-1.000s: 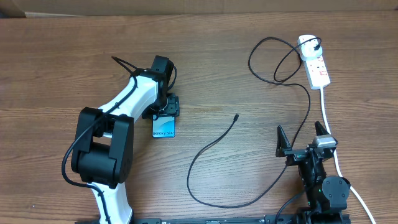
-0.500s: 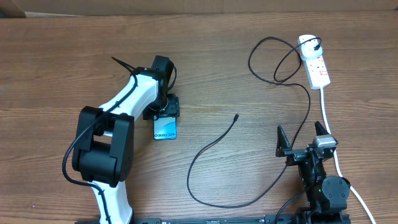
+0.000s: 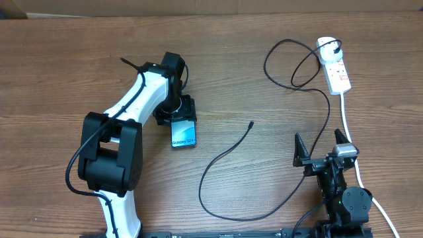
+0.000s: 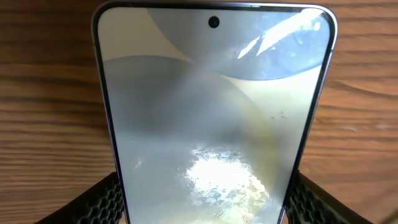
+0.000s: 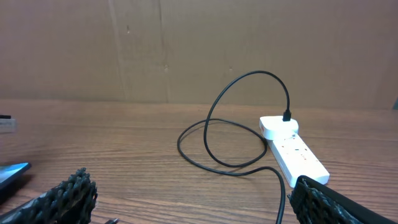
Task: Plug charger to phone and switch on socket
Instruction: 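Lift the phone upright with the left gripper toward the table center, then move the right gripper from rest toward the phone held by the left, then close the right gripper on the phone's side edge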
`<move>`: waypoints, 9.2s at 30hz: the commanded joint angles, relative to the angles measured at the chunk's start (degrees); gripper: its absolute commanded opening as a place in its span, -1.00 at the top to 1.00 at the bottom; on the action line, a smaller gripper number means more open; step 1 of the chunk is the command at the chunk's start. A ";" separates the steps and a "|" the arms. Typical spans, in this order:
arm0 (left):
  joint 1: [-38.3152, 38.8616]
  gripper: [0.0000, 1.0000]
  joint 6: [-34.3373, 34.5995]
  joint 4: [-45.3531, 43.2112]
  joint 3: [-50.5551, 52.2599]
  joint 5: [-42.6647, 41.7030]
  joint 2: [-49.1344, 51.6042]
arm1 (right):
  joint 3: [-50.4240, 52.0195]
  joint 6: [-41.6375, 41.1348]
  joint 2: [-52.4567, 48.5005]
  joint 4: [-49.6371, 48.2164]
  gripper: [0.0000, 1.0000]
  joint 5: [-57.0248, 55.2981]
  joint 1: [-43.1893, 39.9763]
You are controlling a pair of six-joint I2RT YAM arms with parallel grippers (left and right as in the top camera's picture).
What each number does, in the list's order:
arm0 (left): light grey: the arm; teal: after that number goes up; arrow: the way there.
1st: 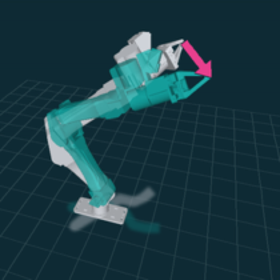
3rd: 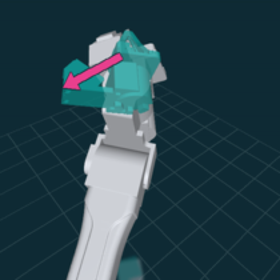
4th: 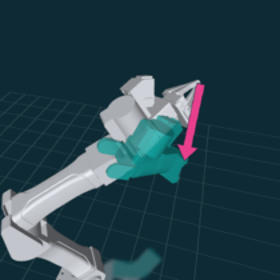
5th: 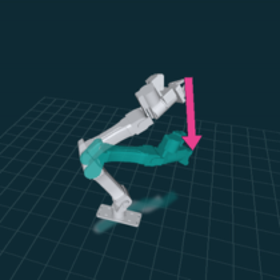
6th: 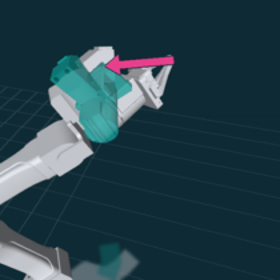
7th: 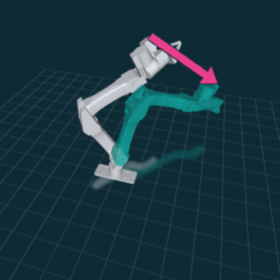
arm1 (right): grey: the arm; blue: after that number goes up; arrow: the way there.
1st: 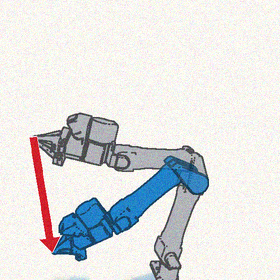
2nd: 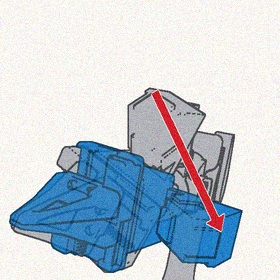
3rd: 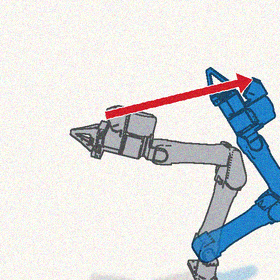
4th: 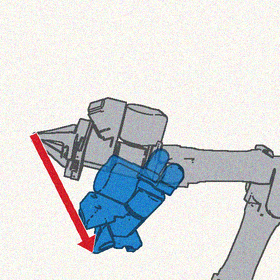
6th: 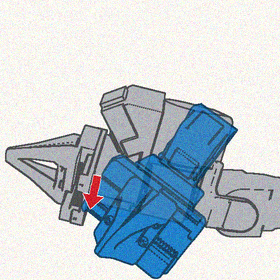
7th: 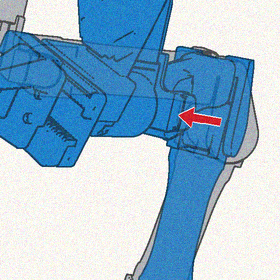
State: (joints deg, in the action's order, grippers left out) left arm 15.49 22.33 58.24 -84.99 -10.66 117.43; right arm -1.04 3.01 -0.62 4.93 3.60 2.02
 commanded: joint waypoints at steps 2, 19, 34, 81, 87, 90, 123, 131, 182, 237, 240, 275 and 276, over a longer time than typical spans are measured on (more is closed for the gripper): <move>-0.37 -0.22 0.44 0.48 -2.67 -8.48 0.22 | 0.59 0.09 0.46 -0.28 -1.00 -0.55 0.39; -3.87 -0.21 11.52 -1.20 -3.74 -42.12 0.22 | 0.59 0.09 0.46 -0.28 -1.00 -0.55 0.39; -7.96 -0.16 35.76 -19.34 -3.74 -69.72 0.22 | 0.59 0.09 0.46 -0.28 -1.00 -0.55 0.39; -11.61 -0.02 46.86 -23.78 -3.72 -65.37 0.22 | 0.59 0.09 0.46 -0.28 -1.00 -0.55 0.39; -11.61 -0.02 47.10 -23.78 -3.72 -66.36 0.22 | 0.59 0.09 0.46 -0.28 -1.00 -0.52 0.39; -11.61 -0.03 47.12 -23.78 -3.72 -69.90 0.22 | 0.59 0.09 0.46 -0.28 -1.00 -0.55 0.39; -11.76 -0.02 47.10 -23.78 -3.72 -75.97 0.22 | 0.59 -19.06 0.46 -9.03 -1.00 37.07 0.39; -11.76 -0.04 48.00 -23.80 -3.72 -75.97 0.22 | -2.58 -34.51 0.44 -31.76 -1.00 35.17 0.39; -4.20 -0.07 56.30 -23.85 -3.72 -64.96 0.22 | -80.19 -39.04 -84.37 41.46 -0.93 -13.44 34.67; -1.95 -0.06 51.36 -25.97 -3.72 -59.67 0.22 | -80.19 -38.66 -89.96 40.35 0.40 -14.08 34.67; -1.95 -0.07 51.36 -25.97 -3.72 -59.65 0.22 | -80.19 -38.73 -89.96 40.35 0.40 -14.08 34.67; -1.95 -0.07 51.36 -25.97 -3.72 -59.60 0.22 | -80.19 -39.01 -92.74 38.42 0.56 -16.04 34.64; -1.95 -0.07 51.36 -25.97 -3.72 -59.58 0.22 | -80.19 -39.01 -92.74 38.25 0.56 -16.04 34.64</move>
State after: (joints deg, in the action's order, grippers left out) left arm 12.80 74.83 32.53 -87.05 -68.49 117.45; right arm -79.96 -36.01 -93.45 43.86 -11.25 36.71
